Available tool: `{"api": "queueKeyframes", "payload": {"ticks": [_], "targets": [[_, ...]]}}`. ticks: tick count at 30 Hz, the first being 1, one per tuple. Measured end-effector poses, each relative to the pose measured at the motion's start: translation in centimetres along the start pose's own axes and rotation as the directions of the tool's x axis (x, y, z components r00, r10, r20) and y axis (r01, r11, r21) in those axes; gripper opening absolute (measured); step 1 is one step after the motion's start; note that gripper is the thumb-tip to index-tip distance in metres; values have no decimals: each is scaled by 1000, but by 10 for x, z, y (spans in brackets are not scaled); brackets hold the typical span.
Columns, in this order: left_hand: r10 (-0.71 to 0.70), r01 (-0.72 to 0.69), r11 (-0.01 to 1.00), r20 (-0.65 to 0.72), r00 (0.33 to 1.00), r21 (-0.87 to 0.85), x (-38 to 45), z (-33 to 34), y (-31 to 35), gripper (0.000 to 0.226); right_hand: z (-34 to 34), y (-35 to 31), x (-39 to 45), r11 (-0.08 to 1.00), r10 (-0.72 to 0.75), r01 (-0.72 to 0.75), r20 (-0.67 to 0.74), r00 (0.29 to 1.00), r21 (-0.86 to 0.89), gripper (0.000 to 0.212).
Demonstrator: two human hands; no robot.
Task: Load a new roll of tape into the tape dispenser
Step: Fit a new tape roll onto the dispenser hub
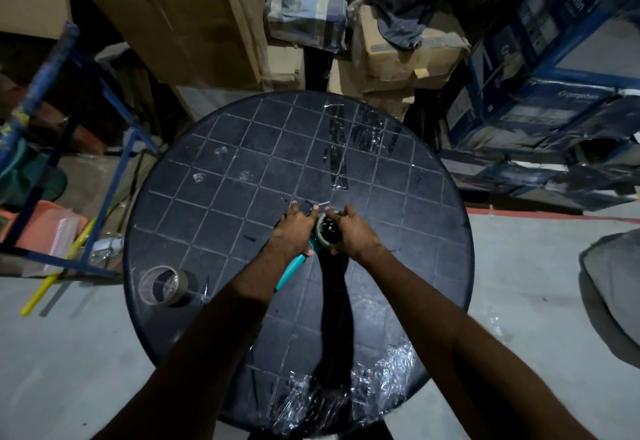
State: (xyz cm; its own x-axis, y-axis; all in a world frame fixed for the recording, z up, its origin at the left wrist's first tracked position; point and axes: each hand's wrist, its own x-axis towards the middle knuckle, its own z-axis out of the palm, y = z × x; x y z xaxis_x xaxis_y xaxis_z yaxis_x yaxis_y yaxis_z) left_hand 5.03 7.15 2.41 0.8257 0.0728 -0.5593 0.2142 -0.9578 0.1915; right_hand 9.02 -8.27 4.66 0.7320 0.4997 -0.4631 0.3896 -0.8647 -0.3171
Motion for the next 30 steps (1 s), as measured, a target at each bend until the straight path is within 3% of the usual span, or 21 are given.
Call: {"api": "queueKeyframes", "payload": {"ticks": [3,6,9,17,22,27,30], "targets": [[-3,3,1000,9,1000,2,-3,-2,2,124,6,-4,-1,999,35,-35,-7,999,19,108],[-9,9,1000,15,1000,4,-5,-2,1,123,-7,-9,-3,995,57,-57,2,998,-83,99],[-10,10,1000,10,1000,8,-3,-1,1,124,-20,-6,-1,984,-27,31,26,999,-173,86],[-17,17,1000,22,1000,6,4,2,1,124,-9,-1,-2,999,5,-5,-16,1000,-50,95],[-18,17,1000,18,1000,9,2,2,1,123,-13,-4,-2,997,55,-54,14,998,-58,81],[-19,19,1000,15,1000,3,3,3,0,124,-23,-2,6,988,11,2,83,996,-153,115],[-15,15,1000,16,1000,-9,5,3,1,123,-15,-1,6,991,-4,11,52,999,-137,107]]}}
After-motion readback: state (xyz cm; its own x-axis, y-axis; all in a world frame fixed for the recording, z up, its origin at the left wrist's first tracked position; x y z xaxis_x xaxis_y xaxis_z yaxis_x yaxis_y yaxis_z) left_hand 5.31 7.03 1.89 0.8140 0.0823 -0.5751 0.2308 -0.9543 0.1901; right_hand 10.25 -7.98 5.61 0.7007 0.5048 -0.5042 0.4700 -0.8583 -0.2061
